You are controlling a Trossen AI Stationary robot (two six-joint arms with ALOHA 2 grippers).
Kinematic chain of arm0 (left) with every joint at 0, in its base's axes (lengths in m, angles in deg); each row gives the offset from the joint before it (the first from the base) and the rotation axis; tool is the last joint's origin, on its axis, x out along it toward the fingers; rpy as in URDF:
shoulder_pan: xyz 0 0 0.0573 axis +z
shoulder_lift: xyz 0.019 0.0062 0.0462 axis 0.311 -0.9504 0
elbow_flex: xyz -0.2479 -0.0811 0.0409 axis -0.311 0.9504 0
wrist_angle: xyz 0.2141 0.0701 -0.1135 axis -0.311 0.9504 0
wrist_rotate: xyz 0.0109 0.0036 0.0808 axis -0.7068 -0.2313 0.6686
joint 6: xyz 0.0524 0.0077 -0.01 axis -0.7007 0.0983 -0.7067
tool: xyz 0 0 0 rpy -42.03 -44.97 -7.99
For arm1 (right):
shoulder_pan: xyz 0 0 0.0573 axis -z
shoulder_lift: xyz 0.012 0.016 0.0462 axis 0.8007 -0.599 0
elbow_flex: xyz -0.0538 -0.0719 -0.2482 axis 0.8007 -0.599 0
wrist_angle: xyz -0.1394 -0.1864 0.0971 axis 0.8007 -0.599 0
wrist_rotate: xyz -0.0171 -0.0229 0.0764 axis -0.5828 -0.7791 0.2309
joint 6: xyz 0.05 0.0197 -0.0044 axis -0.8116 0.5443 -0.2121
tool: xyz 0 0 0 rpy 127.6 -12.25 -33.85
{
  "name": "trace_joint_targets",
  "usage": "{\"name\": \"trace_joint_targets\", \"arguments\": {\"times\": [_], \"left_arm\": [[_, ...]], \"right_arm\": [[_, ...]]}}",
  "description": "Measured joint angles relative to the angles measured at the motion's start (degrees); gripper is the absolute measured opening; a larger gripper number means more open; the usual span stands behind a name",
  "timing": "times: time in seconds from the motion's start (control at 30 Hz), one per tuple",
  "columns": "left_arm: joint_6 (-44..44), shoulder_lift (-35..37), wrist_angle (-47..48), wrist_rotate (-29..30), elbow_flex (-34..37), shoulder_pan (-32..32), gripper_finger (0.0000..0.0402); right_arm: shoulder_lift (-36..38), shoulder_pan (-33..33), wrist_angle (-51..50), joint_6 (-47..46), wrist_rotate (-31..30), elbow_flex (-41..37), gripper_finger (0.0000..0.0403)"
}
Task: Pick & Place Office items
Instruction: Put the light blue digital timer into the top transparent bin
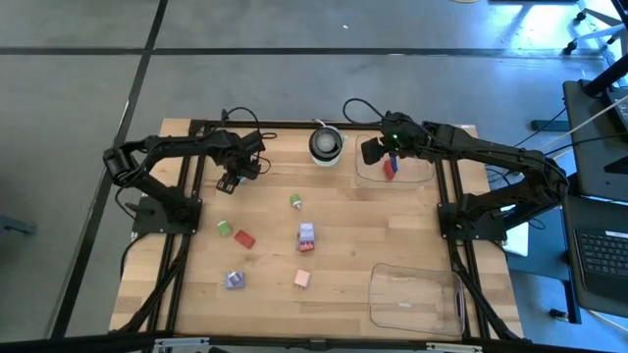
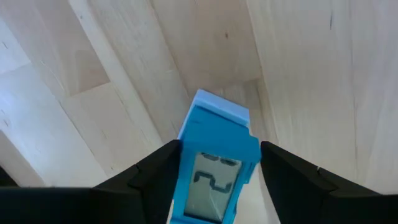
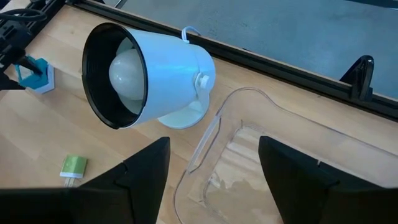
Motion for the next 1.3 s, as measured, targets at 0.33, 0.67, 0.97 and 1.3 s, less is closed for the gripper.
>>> {"name": "trace_joint_targets", "arguments": {"times": [0.33, 0.67, 0.97, 1.3], "left_arm": [[-1.77, 0.09, 0.02, 0.52, -0.02, -0.01, 0.0155], [-1.31, 4.72, -0.07, 7.09, -0.02, -1.33, 0.0155], [18.58, 15.88, -5.62, -4.64, -0.02, -3.81, 0.0160], [46.87, 28.49, -42.53, -9.34, -0.02, -9.96, 0.0164]], "right_arm": [[0.00, 0.00, 0.00, -0.02, 0.02, 0.00, 0.0248], [0.00, 0.00, 0.00, 0.02, 0.02, 0.00, 0.0248], [0.00, 0.00, 0.00, 0.99, 0.00, 0.00, 0.0248], [0.00, 0.00, 0.00, 2.22, -0.18, 0.00, 0.0248]]}}
